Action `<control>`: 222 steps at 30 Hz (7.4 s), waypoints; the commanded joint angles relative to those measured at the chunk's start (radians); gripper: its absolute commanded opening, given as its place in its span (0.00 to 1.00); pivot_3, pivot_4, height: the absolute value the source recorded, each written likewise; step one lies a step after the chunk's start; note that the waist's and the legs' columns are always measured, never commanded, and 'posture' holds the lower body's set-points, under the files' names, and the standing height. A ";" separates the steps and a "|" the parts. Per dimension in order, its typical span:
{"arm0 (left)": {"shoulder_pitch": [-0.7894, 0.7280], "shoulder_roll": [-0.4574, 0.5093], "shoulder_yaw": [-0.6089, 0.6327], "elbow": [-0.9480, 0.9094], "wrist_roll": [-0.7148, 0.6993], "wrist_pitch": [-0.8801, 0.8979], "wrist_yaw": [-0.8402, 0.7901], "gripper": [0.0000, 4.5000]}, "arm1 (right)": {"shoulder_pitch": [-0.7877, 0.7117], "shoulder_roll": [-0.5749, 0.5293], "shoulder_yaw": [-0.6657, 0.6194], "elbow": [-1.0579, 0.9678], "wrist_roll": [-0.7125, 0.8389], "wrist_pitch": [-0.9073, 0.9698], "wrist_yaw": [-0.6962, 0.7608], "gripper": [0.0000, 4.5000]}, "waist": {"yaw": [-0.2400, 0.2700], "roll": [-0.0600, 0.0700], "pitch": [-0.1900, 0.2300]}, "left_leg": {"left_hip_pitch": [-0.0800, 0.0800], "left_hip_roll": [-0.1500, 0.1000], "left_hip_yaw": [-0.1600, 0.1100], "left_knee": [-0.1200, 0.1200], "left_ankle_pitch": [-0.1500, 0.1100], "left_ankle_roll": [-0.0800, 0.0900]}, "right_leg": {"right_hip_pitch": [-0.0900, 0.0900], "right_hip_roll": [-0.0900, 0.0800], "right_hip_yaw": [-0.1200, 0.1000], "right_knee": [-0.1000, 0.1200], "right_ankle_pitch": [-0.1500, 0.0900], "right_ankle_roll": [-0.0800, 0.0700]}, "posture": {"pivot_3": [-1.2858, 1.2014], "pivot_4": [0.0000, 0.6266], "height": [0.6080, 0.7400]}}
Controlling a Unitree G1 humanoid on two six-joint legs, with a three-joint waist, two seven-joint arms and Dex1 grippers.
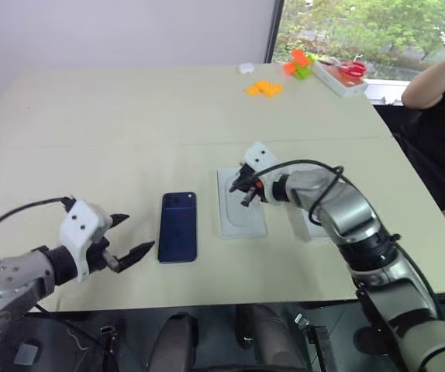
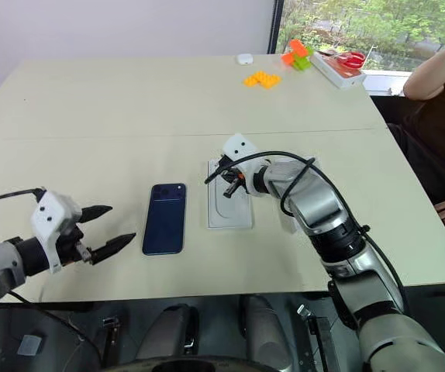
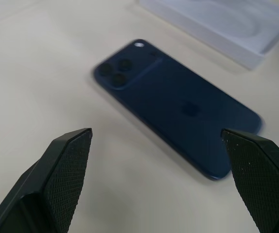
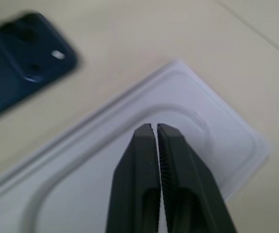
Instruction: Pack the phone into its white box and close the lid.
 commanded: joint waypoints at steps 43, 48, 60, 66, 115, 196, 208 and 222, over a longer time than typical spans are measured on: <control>-0.206 -0.159 0.195 0.093 -0.192 0.611 0.187 1.00 | 0.009 0.032 0.196 -0.331 -0.027 0.021 0.104 0.01 | -0.012 -0.002 -0.001 | 0.007 0.003 -0.002 0.003 0.000 0.000 | 0.001 0.003 -0.001 0.014 0.001 0.004 | 0.52 0.24 1.00; -0.284 -0.142 0.194 0.163 -0.355 0.820 0.208 1.00 | -0.025 0.016 0.294 -0.294 -0.089 0.040 0.091 0.01 | -0.018 -0.002 -0.002 | 0.008 0.002 -0.002 0.003 0.001 0.000 | 0.002 0.003 -0.001 0.015 -0.002 0.002 | 0.52 0.24 1.00; -0.416 -0.221 0.166 0.243 -0.544 1.010 0.384 1.00 | -0.089 -0.018 0.406 -0.240 -0.120 0.065 0.176 0.01 | -0.028 -0.003 -0.002 | 0.011 0.001 -0.004 0.003 0.001 0.000 | 0.003 0.002 0.000 0.016 0.001 0.003 | 0.52 0.24 1.00; -0.436 -0.257 0.149 0.253 -0.580 1.023 0.450 1.00 | -0.119 0.006 0.462 -0.173 -0.166 -0.002 0.204 0.01 | -0.025 -0.003 -0.002 | 0.015 0.001 -0.004 0.002 0.001 -0.001 | 0.008 0.001 0.000 0.016 0.001 0.003 | 0.52 0.24 1.00; -0.461 -0.262 -0.208 0.279 -1.147 0.592 0.889 1.00 | -0.103 0.203 0.428 0.067 -0.298 -0.169 0.359 0.01 | 0.003 -0.001 -0.004 | 0.024 -0.003 -0.005 0.001 0.001 -0.001 | 0.019 -0.002 -0.001 0.013 -0.005 -0.001 | 0.52 0.24 1.00; -0.345 -0.265 -0.129 0.256 -1.183 0.322 0.979 0.57 | -0.111 0.189 0.346 0.080 -0.360 -0.152 0.381 0.00 | -0.023 -0.001 -0.002 | 0.018 0.002 -0.007 -0.003 0.000 -0.001 | 0.018 0.001 -0.005 0.000 -0.005 -0.001 | 0.52 0.24 1.00; -0.333 -0.290 -0.107 0.260 -1.224 0.293 0.987 0.24 | -0.140 0.179 0.322 0.055 -0.365 -0.151 0.372 0.00 | -0.025 -0.001 -0.001 | 0.017 0.002 -0.007 -0.003 0.000 -0.001 | 0.018 0.000 -0.005 -0.001 -0.005 -0.001 | 0.52 0.24 1.00; -0.357 -0.284 -0.071 0.209 -1.224 0.299 0.977 0.02 | -0.113 -0.030 0.068 -0.249 -0.248 -0.049 0.410 0.00 | -0.020 -0.002 0.002 | 0.015 0.001 -0.006 -0.004 0.000 -0.001 | 0.016 0.000 -0.005 -0.002 -0.005 -0.001 | 0.52 0.24 1.00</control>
